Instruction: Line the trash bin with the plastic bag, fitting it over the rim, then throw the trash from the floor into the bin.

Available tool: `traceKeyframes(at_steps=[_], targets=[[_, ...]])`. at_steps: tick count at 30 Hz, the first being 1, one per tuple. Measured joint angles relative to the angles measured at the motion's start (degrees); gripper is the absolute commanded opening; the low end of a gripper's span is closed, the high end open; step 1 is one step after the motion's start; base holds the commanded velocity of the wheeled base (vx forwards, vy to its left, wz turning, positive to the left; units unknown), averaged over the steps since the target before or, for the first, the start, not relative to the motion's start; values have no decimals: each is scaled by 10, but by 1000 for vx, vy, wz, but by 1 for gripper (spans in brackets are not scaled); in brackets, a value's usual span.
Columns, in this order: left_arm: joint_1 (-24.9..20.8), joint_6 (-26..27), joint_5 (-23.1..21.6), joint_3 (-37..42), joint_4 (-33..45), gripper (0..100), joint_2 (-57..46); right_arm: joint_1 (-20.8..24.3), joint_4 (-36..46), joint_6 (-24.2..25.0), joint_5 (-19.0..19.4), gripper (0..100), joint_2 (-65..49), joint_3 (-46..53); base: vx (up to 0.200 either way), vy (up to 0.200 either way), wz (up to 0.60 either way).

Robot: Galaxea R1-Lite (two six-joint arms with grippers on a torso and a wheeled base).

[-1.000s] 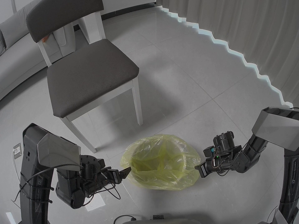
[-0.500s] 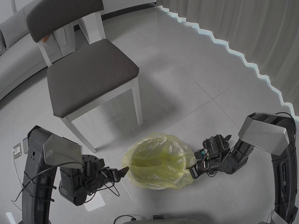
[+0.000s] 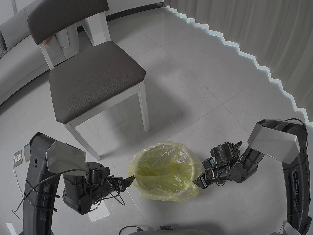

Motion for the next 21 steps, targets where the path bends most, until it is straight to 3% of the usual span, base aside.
traceKeyframes(at_steps=[13, 21], targets=[[4, -1, 0, 10, -7, 100, -8, -33, 10, -13, -1, 100, -106, 51, 0, 0, 0], [3, -1, 0, 18, -8, 100, -17, -41, 26, -16, 0, 100, -147, 18, 0, 0, 0]])
